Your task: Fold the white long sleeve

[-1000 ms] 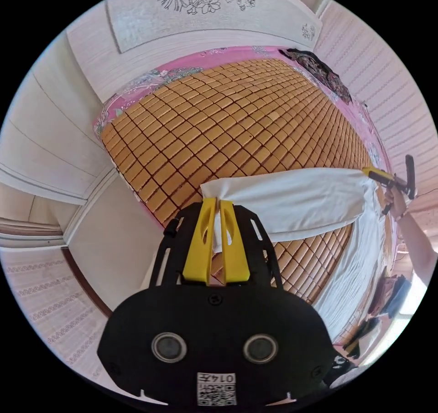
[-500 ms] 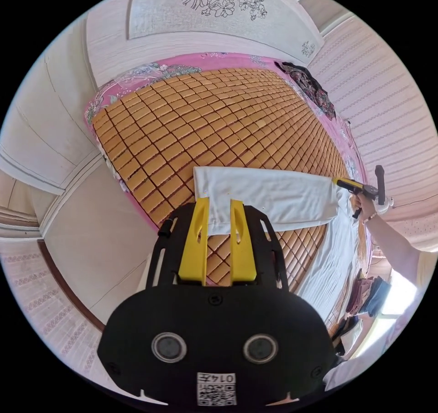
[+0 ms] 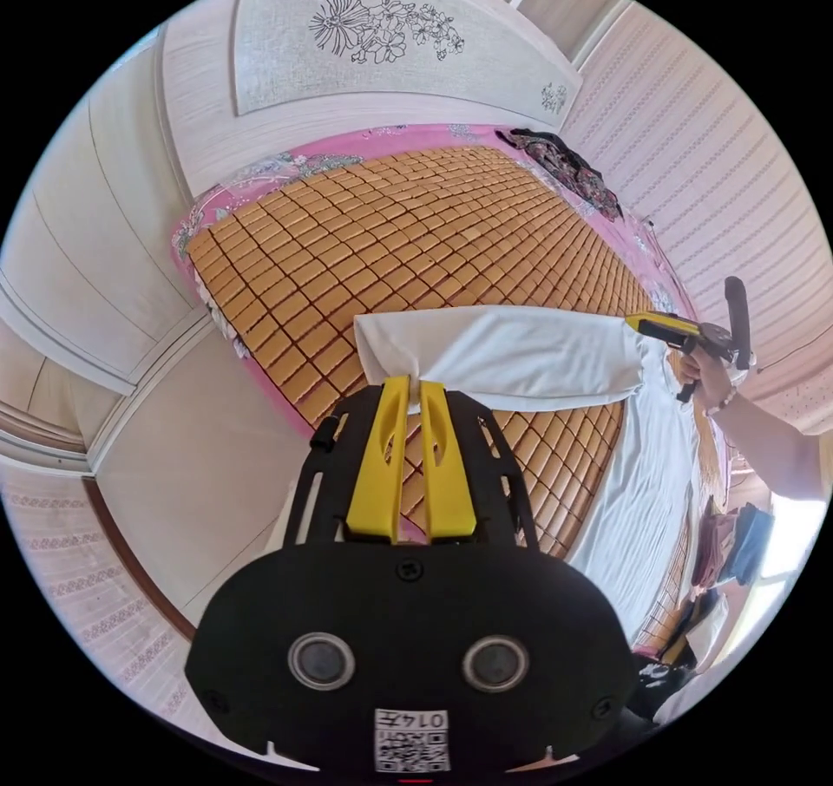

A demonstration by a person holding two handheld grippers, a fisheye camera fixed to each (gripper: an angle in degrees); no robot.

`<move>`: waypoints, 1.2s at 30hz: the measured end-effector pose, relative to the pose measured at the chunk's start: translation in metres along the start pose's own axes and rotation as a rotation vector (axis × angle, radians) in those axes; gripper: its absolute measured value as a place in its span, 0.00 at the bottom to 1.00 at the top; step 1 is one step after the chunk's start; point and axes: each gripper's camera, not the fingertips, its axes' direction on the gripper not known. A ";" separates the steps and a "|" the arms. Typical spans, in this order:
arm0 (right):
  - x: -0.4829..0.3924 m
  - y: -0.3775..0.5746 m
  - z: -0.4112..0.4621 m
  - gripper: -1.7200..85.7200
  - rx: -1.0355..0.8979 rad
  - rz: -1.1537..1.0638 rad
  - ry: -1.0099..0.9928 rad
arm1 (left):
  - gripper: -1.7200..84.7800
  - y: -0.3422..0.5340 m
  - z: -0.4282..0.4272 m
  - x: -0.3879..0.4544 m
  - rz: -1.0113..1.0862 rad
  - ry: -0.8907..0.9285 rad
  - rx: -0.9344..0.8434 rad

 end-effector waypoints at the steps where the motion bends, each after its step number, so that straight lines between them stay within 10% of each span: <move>1: -0.012 -0.002 0.006 0.05 -0.011 -0.035 -0.032 | 0.05 0.004 0.001 -0.003 -0.011 0.022 -0.009; 17: -0.132 -0.039 0.083 0.09 -0.102 -0.307 -0.283 | 0.10 0.008 0.035 -0.014 -0.180 0.044 -0.155; 29: -0.196 -0.034 0.149 0.06 -0.079 -0.479 -0.028 | 0.01 0.000 0.031 0.018 -0.101 0.030 -0.098; 36: -0.113 0.023 0.088 0.01 0.128 -0.207 -0.167 | 0.01 -0.013 -0.012 0.077 0.036 0.154 0.079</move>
